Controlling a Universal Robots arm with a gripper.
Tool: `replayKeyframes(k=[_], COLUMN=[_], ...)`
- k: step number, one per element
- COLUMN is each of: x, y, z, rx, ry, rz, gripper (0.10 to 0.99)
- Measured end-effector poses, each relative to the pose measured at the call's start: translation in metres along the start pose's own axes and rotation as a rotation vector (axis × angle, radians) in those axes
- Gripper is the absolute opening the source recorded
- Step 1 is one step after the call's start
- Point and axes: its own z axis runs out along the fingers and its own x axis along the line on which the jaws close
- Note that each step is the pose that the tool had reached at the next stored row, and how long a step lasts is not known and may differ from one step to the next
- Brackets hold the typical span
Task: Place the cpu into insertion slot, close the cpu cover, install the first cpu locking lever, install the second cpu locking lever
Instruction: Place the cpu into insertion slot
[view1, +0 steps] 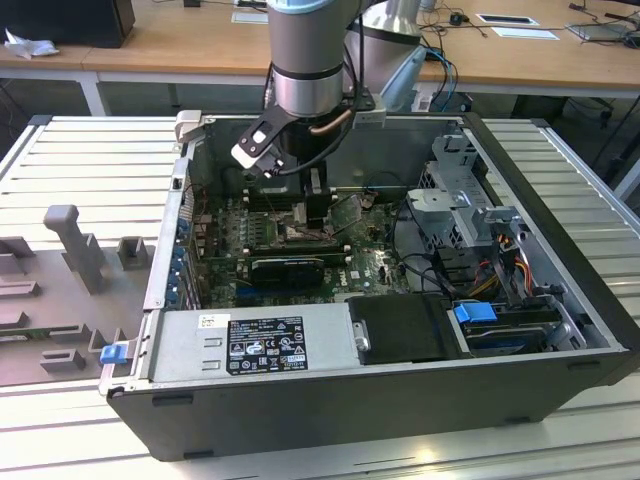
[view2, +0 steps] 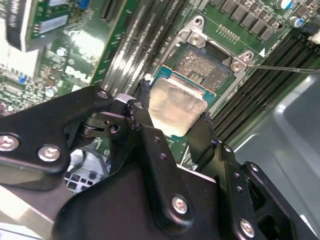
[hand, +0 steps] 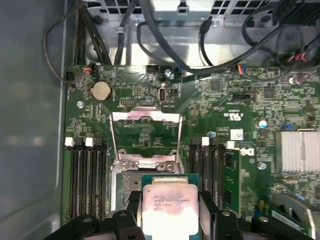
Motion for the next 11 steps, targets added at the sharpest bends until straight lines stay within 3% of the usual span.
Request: replayKeyframes(k=[11], x=[0.0087], y=[-0.009], z=[0.0162], rx=[-0.002], ry=[0.0002], rz=[-0.004], gripper=[0.541])
